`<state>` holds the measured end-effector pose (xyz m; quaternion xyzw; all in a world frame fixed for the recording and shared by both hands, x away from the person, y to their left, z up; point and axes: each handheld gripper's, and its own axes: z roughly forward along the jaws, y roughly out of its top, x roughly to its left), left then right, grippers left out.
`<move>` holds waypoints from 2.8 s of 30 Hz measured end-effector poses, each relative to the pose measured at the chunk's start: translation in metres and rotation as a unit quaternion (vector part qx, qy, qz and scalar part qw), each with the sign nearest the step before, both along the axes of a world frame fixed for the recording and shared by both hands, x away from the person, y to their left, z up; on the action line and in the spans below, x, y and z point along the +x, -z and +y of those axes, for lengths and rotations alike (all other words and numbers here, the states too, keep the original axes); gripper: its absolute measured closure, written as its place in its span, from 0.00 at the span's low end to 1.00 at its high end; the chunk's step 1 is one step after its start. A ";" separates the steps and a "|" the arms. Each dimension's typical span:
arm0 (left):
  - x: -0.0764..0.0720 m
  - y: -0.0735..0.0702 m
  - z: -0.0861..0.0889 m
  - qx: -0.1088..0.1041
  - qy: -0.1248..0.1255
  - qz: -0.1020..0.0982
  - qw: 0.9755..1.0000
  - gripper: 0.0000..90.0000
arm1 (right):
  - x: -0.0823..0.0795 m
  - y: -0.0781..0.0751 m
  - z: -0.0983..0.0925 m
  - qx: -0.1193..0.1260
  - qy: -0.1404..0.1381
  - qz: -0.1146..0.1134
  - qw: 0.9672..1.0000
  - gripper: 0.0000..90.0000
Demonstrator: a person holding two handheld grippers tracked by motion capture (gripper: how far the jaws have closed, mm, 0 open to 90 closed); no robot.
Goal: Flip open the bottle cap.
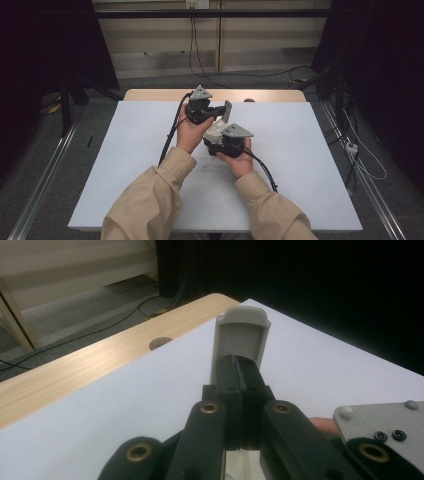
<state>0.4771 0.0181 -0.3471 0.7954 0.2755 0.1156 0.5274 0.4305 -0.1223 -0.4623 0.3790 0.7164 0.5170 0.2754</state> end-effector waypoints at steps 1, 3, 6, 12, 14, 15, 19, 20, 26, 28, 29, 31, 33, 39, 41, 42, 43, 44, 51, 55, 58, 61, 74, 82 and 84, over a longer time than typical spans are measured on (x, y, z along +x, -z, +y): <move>0.000 0.000 0.000 -0.001 0.001 0.000 1.000 1.00 | 0.000 0.000 0.000 0.000 0.000 0.000 1.000 0.21; 0.001 0.000 -0.001 -0.001 0.001 0.001 1.000 1.00 | 0.000 0.000 0.000 0.000 0.000 0.000 1.000 0.21; 0.002 0.001 -0.002 0.001 0.002 0.003 1.000 1.00 | 0.000 0.000 0.000 0.000 0.000 0.000 1.000 0.21; 0.004 0.004 -0.004 -0.002 0.004 0.009 1.000 1.00 | 0.000 0.000 0.000 0.000 0.000 0.000 1.000 0.21; 0.005 0.004 -0.005 -0.001 0.005 0.010 1.000 1.00 | 0.000 0.000 0.000 0.000 0.000 0.000 1.000 0.21; 0.005 0.005 -0.005 -0.003 0.005 0.010 1.000 1.00 | 0.000 0.000 0.000 0.000 0.001 0.000 1.000 0.21; 0.007 0.005 -0.006 0.000 0.006 0.010 1.000 1.00 | 0.000 0.000 0.000 0.000 0.001 0.000 1.000 0.21; 0.007 0.005 -0.006 -0.001 0.006 0.011 1.000 1.00 | 0.000 0.000 0.000 0.000 0.001 0.000 1.000 0.21; 0.009 0.005 -0.008 0.003 0.008 0.011 1.000 1.00 | 0.000 0.000 0.000 0.000 0.001 0.000 1.000 0.21; 0.009 0.005 -0.009 0.003 0.009 0.011 1.000 1.00 | 0.000 0.000 0.000 0.000 0.001 0.000 1.000 0.21; 0.010 0.005 -0.009 0.006 0.010 0.010 1.000 1.00 | 0.000 0.000 0.000 0.000 0.001 0.000 1.000 0.21; 0.010 0.005 -0.010 0.007 0.009 0.009 1.000 1.00 | 0.000 0.000 0.000 0.000 0.001 0.000 1.000 0.21; 0.010 0.006 -0.011 0.007 0.010 0.011 1.000 1.00 | 0.000 0.000 0.000 0.001 0.001 0.001 1.000 0.21; 0.013 0.007 -0.012 0.007 0.012 0.011 1.000 1.00 | 0.000 0.000 0.000 0.001 0.001 0.001 1.000 0.21; 0.013 0.007 -0.013 0.007 0.013 0.012 1.000 1.00 | 0.000 0.000 0.000 0.001 0.001 0.001 1.000 0.21; 0.013 0.007 -0.013 0.007 0.013 0.013 1.000 1.00 | 0.000 0.000 0.000 0.001 0.001 0.001 1.000 0.21; 0.013 0.007 -0.013 0.005 0.011 0.013 1.000 1.00 | 0.000 0.000 0.000 0.001 0.001 0.001 1.000 0.21; 0.014 0.007 -0.013 0.006 0.012 0.013 1.000 1.00 | 0.000 0.000 0.000 0.001 0.001 0.002 1.000 0.21; 0.016 0.008 -0.014 0.010 0.016 0.016 1.000 1.00 | 0.000 0.000 0.000 0.001 0.001 0.001 1.000 0.21; 0.017 0.008 -0.015 0.009 0.017 0.017 1.000 1.00 | 0.000 0.000 0.000 0.001 0.001 0.001 1.000 0.21; 0.017 0.009 -0.016 0.009 0.017 0.017 1.000 1.00 | 0.000 0.000 0.000 0.002 0.002 0.002 1.000 0.21; 0.018 0.010 -0.017 0.008 0.016 0.019 1.000 1.00 | 0.000 0.000 0.000 0.001 0.001 0.002 1.000 0.21; 0.020 0.011 -0.017 0.009 0.021 0.024 0.999 1.00 | 0.000 0.000 0.000 0.002 0.002 0.003 1.000 0.21; 0.020 0.012 -0.018 0.008 0.022 0.024 0.999 1.00 | 0.000 0.000 -0.001 0.002 0.003 0.003 1.000 0.21; 0.020 0.012 -0.018 0.009 0.023 0.024 0.999 1.00 | 0.000 0.000 -0.001 0.002 0.003 0.003 1.000 0.21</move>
